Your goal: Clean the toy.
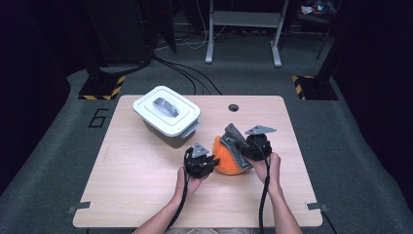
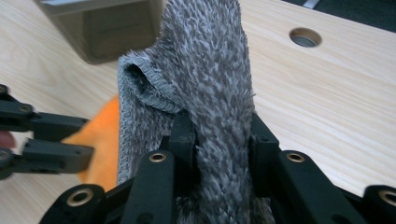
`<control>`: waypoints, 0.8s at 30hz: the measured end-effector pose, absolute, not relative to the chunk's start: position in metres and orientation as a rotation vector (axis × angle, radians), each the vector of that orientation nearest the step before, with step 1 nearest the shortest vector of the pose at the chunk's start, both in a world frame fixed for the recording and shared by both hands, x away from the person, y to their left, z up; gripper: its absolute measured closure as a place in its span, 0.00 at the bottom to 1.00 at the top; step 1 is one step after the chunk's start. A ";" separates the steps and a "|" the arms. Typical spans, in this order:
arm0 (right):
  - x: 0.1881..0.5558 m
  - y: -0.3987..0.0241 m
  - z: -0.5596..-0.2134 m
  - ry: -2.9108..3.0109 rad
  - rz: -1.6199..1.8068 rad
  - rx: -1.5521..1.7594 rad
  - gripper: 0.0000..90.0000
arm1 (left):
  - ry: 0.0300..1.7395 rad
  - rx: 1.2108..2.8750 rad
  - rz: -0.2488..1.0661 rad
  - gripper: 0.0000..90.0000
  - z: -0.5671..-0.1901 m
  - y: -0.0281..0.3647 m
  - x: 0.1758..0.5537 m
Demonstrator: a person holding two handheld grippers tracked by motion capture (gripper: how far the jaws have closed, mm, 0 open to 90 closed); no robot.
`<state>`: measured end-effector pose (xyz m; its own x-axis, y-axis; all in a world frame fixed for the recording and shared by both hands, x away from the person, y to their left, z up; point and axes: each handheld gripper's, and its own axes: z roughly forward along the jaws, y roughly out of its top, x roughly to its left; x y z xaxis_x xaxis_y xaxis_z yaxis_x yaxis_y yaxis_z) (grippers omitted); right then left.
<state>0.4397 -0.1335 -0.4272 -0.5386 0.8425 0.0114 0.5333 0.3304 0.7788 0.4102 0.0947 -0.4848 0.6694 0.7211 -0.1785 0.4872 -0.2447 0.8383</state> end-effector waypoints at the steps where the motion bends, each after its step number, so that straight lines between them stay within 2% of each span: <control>1: 0.440 -0.137 -0.429 2.198 1.061 1.233 0.76 | 0.948 1.904 0.299 0.82 -0.485 0.095 0.410; 10: 0.444 -0.168 -0.448 2.158 1.077 1.349 0.76 | 0.942 1.908 0.300 0.82 -0.485 0.095 0.411; 24: 0.456 -0.192 -0.482 2.165 1.027 1.504 0.76 | 0.950 1.901 0.299 0.82 -0.485 0.095 0.411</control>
